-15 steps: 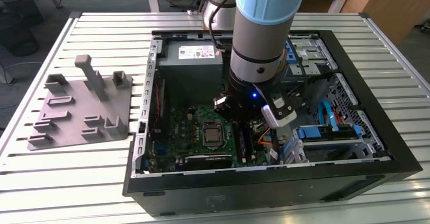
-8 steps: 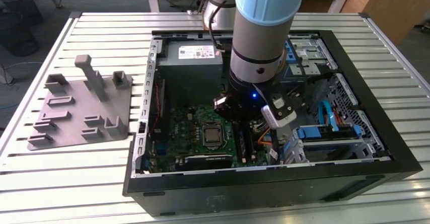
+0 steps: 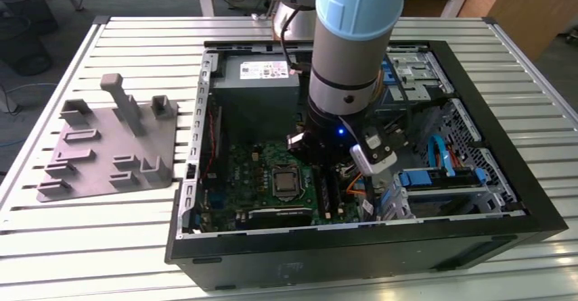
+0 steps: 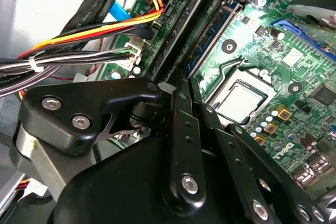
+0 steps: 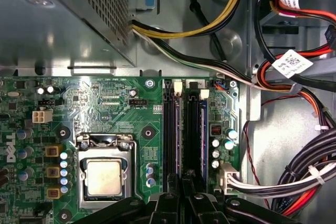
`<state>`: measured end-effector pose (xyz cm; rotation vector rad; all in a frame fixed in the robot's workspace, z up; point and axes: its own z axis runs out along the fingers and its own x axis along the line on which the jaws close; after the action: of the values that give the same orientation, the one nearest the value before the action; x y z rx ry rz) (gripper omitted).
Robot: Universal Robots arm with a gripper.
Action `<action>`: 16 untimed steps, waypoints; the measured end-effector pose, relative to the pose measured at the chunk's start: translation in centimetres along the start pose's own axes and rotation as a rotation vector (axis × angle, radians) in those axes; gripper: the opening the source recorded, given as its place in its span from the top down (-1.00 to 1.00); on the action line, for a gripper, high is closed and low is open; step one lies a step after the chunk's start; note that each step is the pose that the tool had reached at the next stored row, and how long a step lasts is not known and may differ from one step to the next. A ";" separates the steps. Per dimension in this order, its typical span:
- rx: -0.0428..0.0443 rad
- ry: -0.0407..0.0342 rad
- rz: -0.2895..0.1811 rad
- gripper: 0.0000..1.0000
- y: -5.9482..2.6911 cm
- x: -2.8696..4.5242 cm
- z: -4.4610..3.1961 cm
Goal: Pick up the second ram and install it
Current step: 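Insert the second ram into the second slot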
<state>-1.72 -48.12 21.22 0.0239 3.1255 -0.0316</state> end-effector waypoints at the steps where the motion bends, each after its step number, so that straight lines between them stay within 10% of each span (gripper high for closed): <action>1: 0.0000 0.0000 0.000 0.73 0.00 0.00 0.02; 12: -0.0003 -0.0001 0.000 0.47 0.01 0.00 0.06; 16: -0.0002 -0.0001 0.000 0.47 -0.02 -0.02 -1.15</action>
<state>-1.72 -48.12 22.37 0.0240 3.1254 -0.0313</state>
